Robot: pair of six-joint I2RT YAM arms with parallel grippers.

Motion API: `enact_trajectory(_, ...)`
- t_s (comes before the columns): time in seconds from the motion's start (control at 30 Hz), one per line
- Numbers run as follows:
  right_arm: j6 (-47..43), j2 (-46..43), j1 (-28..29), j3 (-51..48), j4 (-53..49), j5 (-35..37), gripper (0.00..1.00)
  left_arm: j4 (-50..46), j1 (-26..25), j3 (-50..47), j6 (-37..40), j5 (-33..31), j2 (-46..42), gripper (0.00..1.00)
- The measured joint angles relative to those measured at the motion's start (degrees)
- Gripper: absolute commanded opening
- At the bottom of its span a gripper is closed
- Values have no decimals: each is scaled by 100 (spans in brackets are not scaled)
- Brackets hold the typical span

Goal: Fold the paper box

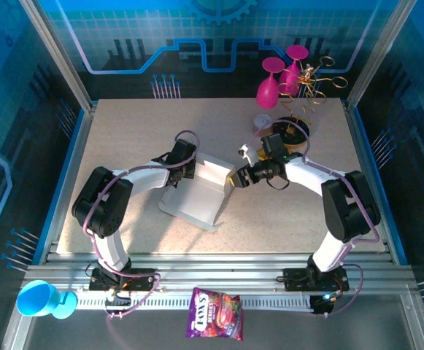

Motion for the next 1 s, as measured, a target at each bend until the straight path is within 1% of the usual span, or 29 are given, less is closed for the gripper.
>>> enact_trajectory(0.17, -48, -122, 63, -48, -103, 4, 66, -4, 11, 11, 31, 35, 2, 0)
enact_trajectory(0.37, -44, -533, 96, -352, -105, -31, 69, -28, 33, 72, 44, 70, 37, 0)
enact_trajectory(0.63, -11, -452, 133, -214, -133, -42, 71, -70, 52, 146, 153, 125, 83, 0)
enact_trajectory(0.73, 90, -562, 76, -179, -107, -114, 72, -72, 81, 149, 170, 170, 83, 0)
enact_trajectory(0.83, 214, -933, -63, -223, -96, -173, 73, -72, 114, 153, 177, 234, 81, 0)
enact_trajectory(0.9, 319, -1207, -249, -299, -31, -245, 70, -70, 131, 155, 186, 278, 81, 0)
enact_trajectory(0.97, 568, -1482, -640, -494, 199, -343, 68, -107, 157, 184, 195, 330, 85, 0)
enact_trajectory(1.0, 739, -1609, -876, -658, 382, -369, 65, -131, 166, 212, 192, 356, 96, 0)
